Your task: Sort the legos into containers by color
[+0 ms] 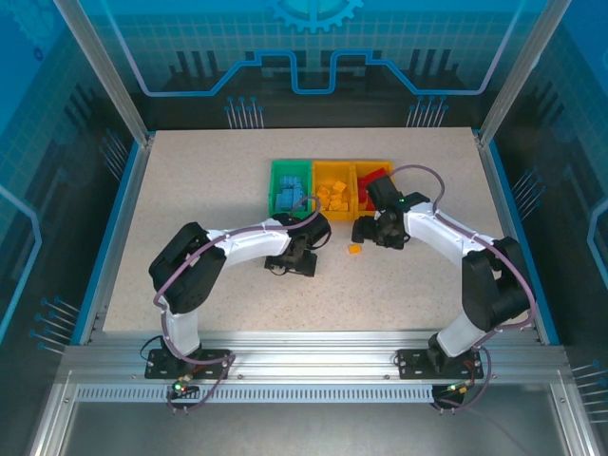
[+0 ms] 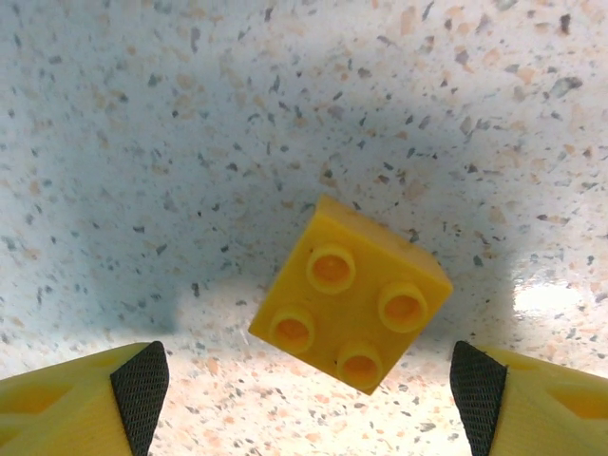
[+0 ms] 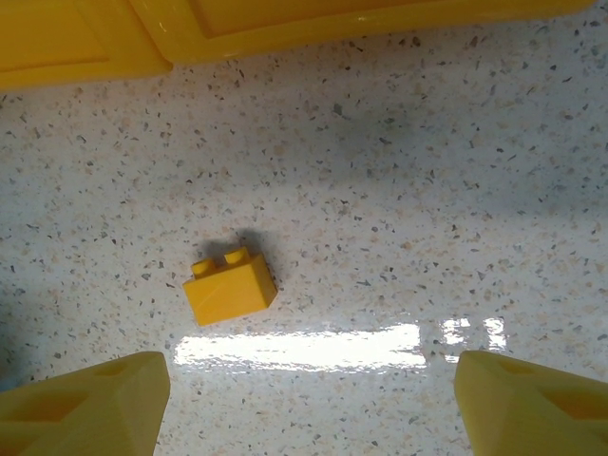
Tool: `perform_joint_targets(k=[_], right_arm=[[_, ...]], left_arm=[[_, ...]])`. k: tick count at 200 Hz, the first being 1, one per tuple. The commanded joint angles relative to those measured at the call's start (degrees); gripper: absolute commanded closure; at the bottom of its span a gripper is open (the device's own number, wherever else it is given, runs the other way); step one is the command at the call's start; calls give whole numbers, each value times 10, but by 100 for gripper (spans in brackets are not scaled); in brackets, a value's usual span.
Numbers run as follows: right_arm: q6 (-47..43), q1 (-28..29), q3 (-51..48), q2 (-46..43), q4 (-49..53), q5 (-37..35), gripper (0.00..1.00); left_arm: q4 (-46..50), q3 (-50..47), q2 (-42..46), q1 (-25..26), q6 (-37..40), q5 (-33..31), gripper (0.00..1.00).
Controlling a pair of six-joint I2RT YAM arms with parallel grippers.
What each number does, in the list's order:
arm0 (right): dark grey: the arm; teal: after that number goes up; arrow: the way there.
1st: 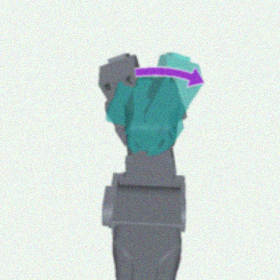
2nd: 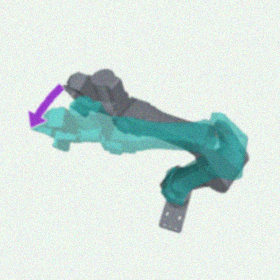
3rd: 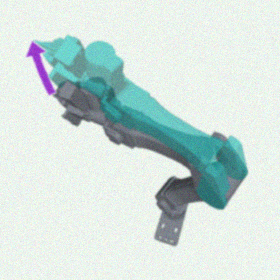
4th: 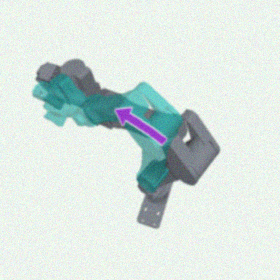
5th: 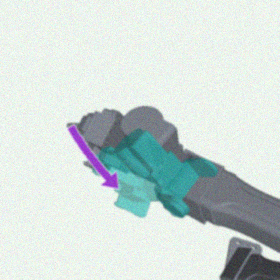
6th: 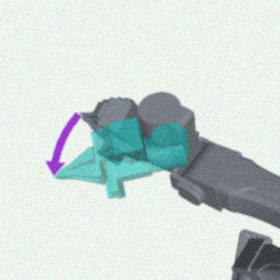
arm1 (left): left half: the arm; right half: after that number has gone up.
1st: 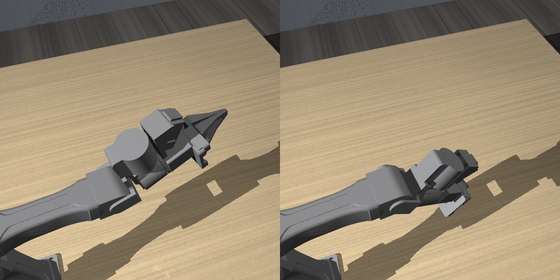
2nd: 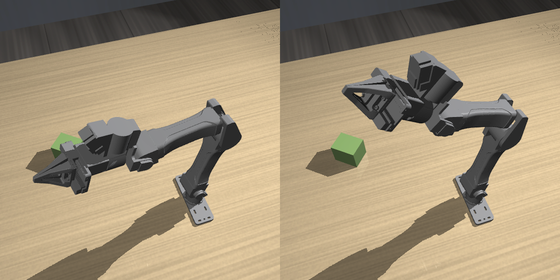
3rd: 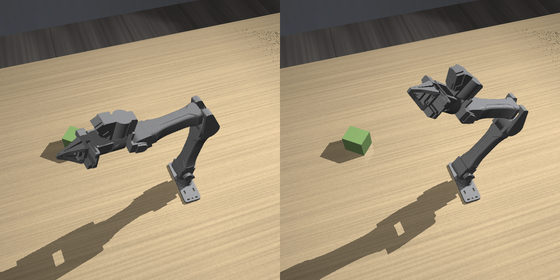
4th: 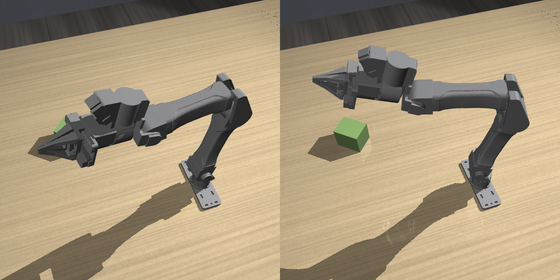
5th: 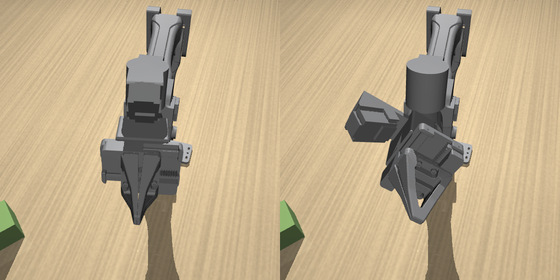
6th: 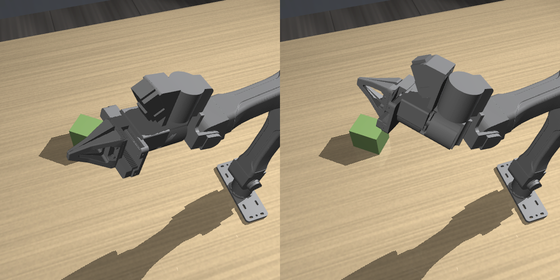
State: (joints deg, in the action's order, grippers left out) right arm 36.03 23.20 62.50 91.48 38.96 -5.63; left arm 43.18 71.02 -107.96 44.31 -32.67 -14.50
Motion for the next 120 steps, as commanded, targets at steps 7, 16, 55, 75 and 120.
perform_joint_targets(k=[7,16,55,75,120], right_arm=[[11,-3,-9,-15,5,-5,20],[11,-4,-8,-16,6,-6,20],[11,-12,-9,-24,12,-9,19],[11,-15,-9,-27,14,-10,19],[11,-17,-13,-30,17,-10,19]], left_arm=[[-19,6,-7,-1,95,-23,18],[-27,7,-11,-3,115,-23,19],[-75,-11,-14,-20,190,19,35],[-81,-17,-20,-29,203,37,49],[-88,-34,-5,-41,198,77,73]])
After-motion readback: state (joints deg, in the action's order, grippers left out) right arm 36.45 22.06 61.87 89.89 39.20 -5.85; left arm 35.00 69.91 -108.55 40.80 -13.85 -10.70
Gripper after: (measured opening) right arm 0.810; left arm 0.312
